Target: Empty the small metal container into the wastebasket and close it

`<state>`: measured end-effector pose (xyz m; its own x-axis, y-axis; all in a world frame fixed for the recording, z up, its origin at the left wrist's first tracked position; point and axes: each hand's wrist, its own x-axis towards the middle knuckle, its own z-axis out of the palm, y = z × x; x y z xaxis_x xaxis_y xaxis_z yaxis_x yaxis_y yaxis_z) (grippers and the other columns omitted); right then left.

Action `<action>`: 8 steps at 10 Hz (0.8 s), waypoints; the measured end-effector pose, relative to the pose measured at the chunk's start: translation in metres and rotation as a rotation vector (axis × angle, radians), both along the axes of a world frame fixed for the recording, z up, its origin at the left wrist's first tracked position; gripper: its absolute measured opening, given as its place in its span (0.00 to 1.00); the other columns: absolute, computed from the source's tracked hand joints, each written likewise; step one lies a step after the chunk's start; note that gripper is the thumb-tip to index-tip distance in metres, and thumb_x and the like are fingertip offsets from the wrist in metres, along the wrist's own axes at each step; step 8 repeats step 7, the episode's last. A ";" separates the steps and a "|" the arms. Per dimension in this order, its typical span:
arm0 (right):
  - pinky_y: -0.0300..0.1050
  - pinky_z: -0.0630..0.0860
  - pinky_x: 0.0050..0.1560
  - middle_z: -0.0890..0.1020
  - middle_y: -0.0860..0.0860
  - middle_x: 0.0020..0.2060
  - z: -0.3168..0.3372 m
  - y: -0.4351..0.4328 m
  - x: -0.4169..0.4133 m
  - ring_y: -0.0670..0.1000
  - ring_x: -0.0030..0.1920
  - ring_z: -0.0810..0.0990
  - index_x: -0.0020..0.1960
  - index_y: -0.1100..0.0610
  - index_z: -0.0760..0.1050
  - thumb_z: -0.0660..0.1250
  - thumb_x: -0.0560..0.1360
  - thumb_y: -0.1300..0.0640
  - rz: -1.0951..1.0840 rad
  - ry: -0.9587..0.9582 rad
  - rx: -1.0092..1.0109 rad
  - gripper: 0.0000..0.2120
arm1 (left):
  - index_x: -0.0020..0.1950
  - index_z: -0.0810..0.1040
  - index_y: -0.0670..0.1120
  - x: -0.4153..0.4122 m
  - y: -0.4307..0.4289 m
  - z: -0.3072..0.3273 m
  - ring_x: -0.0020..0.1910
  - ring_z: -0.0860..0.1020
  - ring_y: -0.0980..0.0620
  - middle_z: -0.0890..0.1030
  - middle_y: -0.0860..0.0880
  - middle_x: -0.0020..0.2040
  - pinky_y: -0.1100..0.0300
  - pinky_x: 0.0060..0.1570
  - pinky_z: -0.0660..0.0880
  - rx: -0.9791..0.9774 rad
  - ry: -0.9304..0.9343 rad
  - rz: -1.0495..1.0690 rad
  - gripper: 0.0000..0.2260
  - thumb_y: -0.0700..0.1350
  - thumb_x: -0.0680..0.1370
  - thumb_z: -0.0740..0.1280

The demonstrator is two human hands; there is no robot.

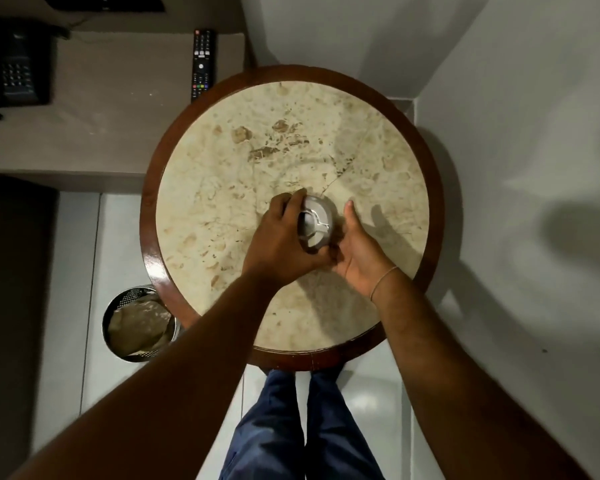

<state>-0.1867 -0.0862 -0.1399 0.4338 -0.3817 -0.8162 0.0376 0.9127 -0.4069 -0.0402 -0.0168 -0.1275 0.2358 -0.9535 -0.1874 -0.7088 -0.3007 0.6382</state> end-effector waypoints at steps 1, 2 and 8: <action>0.48 0.83 0.60 0.87 0.57 0.60 -0.007 0.004 0.001 0.53 0.60 0.87 0.68 0.52 0.80 0.51 0.86 0.32 -0.016 0.095 -0.073 0.30 | 0.83 0.64 0.43 0.016 0.003 -0.015 0.69 0.77 0.39 0.72 0.40 0.75 0.45 0.62 0.81 0.055 -0.063 0.018 0.52 0.63 0.66 0.80; 0.46 0.83 0.60 0.85 0.56 0.55 -0.012 0.009 0.003 0.52 0.56 0.86 0.61 0.52 0.82 0.53 0.87 0.36 -0.092 0.126 -0.101 0.26 | 0.83 0.65 0.41 0.027 0.002 -0.027 0.67 0.77 0.36 0.73 0.39 0.72 0.39 0.66 0.77 0.043 -0.169 -0.014 0.50 0.61 0.68 0.80; 0.60 0.67 0.79 0.74 0.62 0.79 0.019 0.022 0.030 0.63 0.81 0.68 0.77 0.61 0.74 0.71 0.83 0.54 0.445 0.837 -1.216 0.24 | 0.88 0.41 0.55 0.031 0.028 0.003 0.88 0.44 0.41 0.48 0.46 0.89 0.29 0.81 0.45 0.191 -0.299 -0.012 0.48 0.77 0.77 0.56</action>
